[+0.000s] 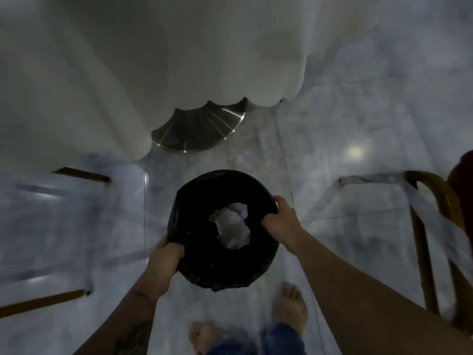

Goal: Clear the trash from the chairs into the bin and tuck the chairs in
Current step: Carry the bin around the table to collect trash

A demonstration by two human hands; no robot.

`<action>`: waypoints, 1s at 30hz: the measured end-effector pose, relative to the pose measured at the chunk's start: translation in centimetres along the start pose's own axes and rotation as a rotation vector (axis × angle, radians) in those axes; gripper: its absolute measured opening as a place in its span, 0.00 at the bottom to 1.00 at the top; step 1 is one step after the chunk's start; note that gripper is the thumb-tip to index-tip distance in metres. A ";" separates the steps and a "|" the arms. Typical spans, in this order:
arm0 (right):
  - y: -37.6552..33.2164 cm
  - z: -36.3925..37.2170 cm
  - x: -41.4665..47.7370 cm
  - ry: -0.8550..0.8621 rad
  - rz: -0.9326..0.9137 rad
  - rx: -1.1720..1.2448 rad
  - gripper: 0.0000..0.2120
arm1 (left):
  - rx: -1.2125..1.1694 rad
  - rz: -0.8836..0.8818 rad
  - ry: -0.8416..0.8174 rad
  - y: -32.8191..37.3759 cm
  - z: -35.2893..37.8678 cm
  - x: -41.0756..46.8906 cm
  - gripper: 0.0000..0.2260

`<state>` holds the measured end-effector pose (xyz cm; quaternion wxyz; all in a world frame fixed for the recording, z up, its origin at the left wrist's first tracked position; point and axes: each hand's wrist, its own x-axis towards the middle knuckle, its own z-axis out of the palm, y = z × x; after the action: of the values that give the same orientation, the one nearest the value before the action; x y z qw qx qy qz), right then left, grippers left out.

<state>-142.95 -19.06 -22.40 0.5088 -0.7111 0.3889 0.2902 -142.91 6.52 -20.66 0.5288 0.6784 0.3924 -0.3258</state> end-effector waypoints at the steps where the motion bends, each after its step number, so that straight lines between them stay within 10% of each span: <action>1: 0.2 0.3 0.4 -0.007 -0.014 -0.017 0.36 | 0.009 0.002 -0.005 0.0 0.1 0.6 0.27; 17: 0.1 0.7 -1.1 -0.050 -0.213 -0.076 0.29 | 0.181 -0.083 0.029 0.9 -1.3 2.7 0.24; 22: 0.6 -1.2 -6.6 -0.024 -0.128 0.039 0.23 | 0.287 0.123 0.115 2.2 -1.0 -1.7 0.26; 30: -0.1 -9.9 -19.2 0.351 -0.030 0.463 0.16 | 0.420 0.209 -0.332 10.2 4.9 -13.9 0.15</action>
<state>-152.84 -23.48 -3.71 0.5868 -0.6209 0.5164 0.0588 -140.78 -2.21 -5.21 0.4643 0.7472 0.1524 -0.4504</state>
